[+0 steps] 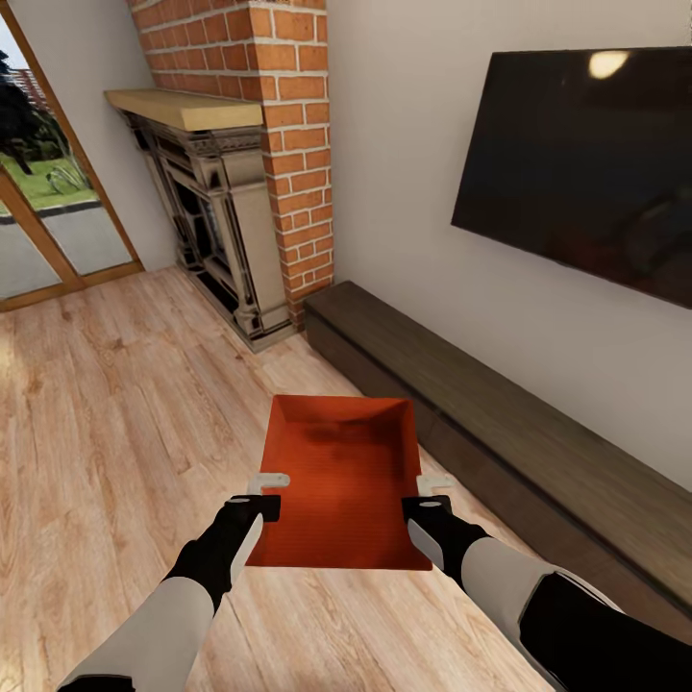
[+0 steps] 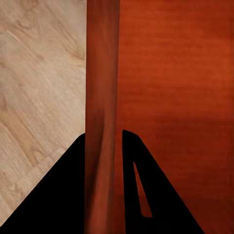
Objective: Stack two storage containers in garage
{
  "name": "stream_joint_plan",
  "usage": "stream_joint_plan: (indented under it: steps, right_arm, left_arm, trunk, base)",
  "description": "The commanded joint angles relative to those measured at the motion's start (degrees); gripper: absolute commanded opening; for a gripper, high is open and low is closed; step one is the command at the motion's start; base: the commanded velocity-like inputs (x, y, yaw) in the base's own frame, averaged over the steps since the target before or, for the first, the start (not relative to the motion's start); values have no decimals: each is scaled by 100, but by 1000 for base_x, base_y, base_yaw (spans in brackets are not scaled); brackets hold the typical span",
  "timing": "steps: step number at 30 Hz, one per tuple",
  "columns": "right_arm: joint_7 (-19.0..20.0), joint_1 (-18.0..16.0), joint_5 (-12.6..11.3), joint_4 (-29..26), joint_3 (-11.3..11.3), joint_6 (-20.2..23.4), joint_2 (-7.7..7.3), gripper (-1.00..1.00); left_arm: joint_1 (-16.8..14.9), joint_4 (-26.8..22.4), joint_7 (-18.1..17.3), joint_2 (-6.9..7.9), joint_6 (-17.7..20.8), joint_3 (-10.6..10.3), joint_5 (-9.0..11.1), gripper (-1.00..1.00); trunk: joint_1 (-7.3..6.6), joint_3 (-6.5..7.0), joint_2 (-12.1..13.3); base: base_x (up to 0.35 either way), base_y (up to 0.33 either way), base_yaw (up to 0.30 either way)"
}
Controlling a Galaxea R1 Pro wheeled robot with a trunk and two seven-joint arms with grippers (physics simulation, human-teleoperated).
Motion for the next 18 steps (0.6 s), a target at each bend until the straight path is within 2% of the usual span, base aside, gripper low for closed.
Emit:
stream_joint_plan:
  steps: [1, 18]
  right_arm:
    - [-13, -5, 108, -113, 263, -269, 28, -100]
    - [-23, -5, 108, -113, 263, -271, 28, -100]
  left_arm:
    - [-2, 7, -9, -70, 31, 38, 38, -100]
    - [-2, 8, -9, -70, 31, 38, 38, -100]
  trunk:
    - [3, 0, -10]
    - [3, 148, -10]
  base:
    - [0, 0, 0]
    - [0, 0, 0]
